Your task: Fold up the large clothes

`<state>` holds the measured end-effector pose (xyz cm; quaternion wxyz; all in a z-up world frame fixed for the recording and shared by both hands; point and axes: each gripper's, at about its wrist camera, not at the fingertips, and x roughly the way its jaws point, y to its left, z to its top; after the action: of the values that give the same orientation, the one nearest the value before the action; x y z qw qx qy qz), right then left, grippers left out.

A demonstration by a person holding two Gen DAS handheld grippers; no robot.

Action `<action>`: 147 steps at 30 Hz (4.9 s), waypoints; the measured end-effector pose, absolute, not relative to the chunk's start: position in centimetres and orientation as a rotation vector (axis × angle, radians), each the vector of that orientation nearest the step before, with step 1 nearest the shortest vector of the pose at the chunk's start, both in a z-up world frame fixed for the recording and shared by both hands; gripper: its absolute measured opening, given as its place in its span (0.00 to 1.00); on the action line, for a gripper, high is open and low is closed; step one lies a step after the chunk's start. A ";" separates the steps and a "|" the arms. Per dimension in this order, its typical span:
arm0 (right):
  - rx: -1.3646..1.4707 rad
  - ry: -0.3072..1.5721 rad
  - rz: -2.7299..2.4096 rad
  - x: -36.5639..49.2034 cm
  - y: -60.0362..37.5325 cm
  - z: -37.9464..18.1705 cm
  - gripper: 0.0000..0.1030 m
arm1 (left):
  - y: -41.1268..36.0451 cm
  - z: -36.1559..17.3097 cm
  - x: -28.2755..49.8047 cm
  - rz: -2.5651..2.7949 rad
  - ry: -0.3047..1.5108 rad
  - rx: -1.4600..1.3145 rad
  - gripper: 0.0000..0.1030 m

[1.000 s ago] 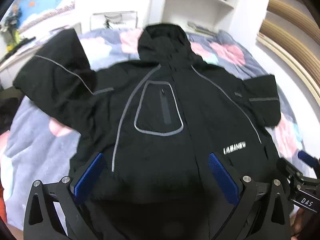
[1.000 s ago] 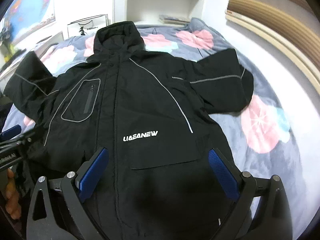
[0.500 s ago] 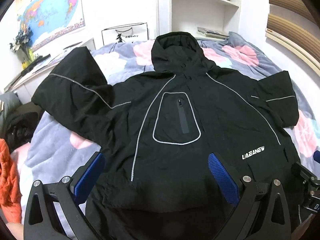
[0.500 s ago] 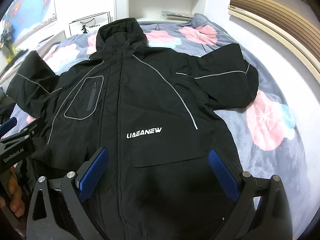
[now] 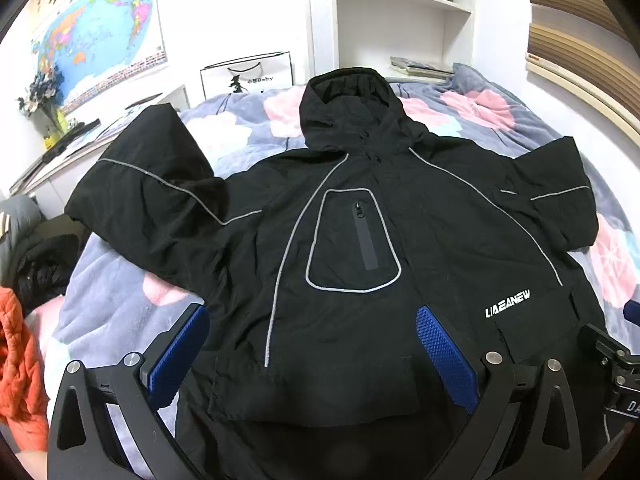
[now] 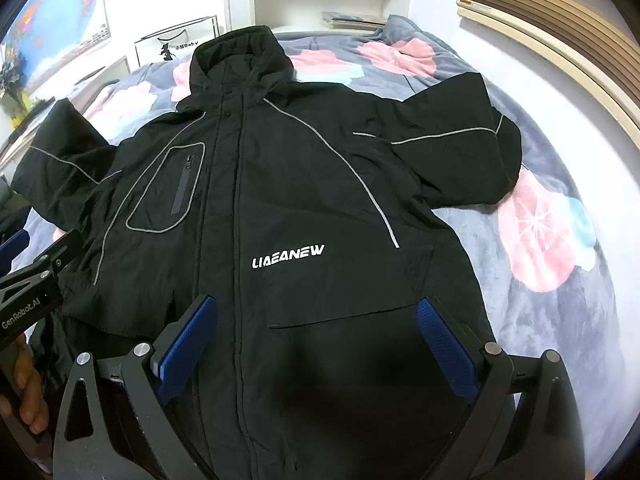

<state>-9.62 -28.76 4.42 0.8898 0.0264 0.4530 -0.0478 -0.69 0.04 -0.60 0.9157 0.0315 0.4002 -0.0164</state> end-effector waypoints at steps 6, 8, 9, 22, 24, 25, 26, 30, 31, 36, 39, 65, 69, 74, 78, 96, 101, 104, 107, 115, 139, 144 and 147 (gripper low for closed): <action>0.058 0.944 -0.095 -9.6 -28.7 4.3 0.98 | -0.1 -0.6 -0.6 -0.036 0.831 0.070 1.00; 0.059 0.948 -0.094 -9.5 -28.7 4.2 0.98 | -0.1 -0.6 -0.5 -0.036 0.835 0.071 1.00; 0.059 0.949 -0.094 -9.5 -28.6 4.2 0.98 | -0.1 -0.6 -0.5 -0.035 0.836 0.072 1.00; 0.061 0.963 -0.084 -9.5 -28.3 3.9 0.98 | 0.1 -0.9 -0.3 -0.030 0.843 0.066 1.00; 0.059 0.964 -0.080 -9.5 -28.3 3.9 0.98 | 0.1 -0.9 -0.3 -0.031 0.843 0.066 1.00; 0.057 0.965 -0.080 -9.5 -28.3 3.8 0.98 | 0.1 -0.9 -0.3 -0.032 0.845 0.066 1.00; 0.054 0.965 -0.079 -9.5 -28.2 3.8 0.98 | 0.1 -1.0 -0.2 -0.032 0.847 0.066 1.00; 0.052 0.969 -0.077 -9.4 -28.1 3.8 0.98 | 0.1 -1.3 -0.1 -0.042 0.860 0.068 1.00; 0.054 0.971 -0.075 -9.4 -28.1 3.7 0.98 | 0.0 -1.3 -0.1 -0.045 0.861 0.071 1.00; 0.082 0.988 -0.067 -9.2 -28.5 3.4 0.98 | -0.3 -1.3 -0.3 -0.056 0.859 0.080 1.00; 0.085 0.992 -0.070 -9.2 -28.6 3.2 0.98 | -0.3 -1.3 -0.3 -0.072 0.865 0.075 1.00; -0.047 0.977 -0.123 -8.4 -25.7 3.0 0.98 | 19.9 10.3 4.4 0.061 0.816 -0.124 1.00; -0.091 0.998 -0.108 -7.8 -24.0 2.5 0.98 | 27.4 8.1 7.6 0.074 0.826 -0.224 1.00; -0.169 1.007 -0.113 -7.5 -21.8 1.7 0.98 | 35.5 2.5 10.5 -0.015 0.864 -0.544 1.00; -0.197 1.034 -0.099 -7.1 -20.4 0.8 0.98 | 38.2 -1.7 12.4 -0.098 0.865 -0.800 1.00; -0.733 0.867 -0.113 -10.0 -11.7 -2.0 0.98 | 37.0 1.2 12.6 -0.225 0.602 -0.834 0.12; -0.638 0.930 -0.034 -9.7 -11.8 -2.6 0.98 | 37.7 -1.4 7.3 -0.010 0.720 -0.754 0.12; -0.492 0.974 0.006 -8.5 -13.1 -1.9 0.98 | 39.3 -7.4 7.5 -0.010 0.901 -0.863 0.13; -0.375 0.995 -0.002 -7.6 -14.8 -0.9 0.98 | 42.1 -11.4 5.2 -0.099 0.857 -1.150 0.24; -0.292 1.022 -0.040 -7.0 -16.9 -0.7 0.98 | 47.4 -11.4 1.8 -0.034 0.704 -1.316 0.74; -0.254 0.996 -0.003 -7.6 -16.8 0.9 0.98 | 50.0 -13.1 2.3 0.207 0.616 -1.263 0.21; -0.212 0.983 0.019 -7.2 -17.2 1.4 0.98 | 43.4 -0.5 3.4 0.087 0.522 -0.846 0.18; -0.197 0.976 0.035 -7.2 -17.5 1.5 0.98 | 37.1 4.9 5.1 -0.043 0.507 -0.670 0.18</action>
<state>-7.24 -17.50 1.55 0.8784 -0.0946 0.4682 0.0166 5.11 37.06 4.90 0.9128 -0.3253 0.2461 -0.0208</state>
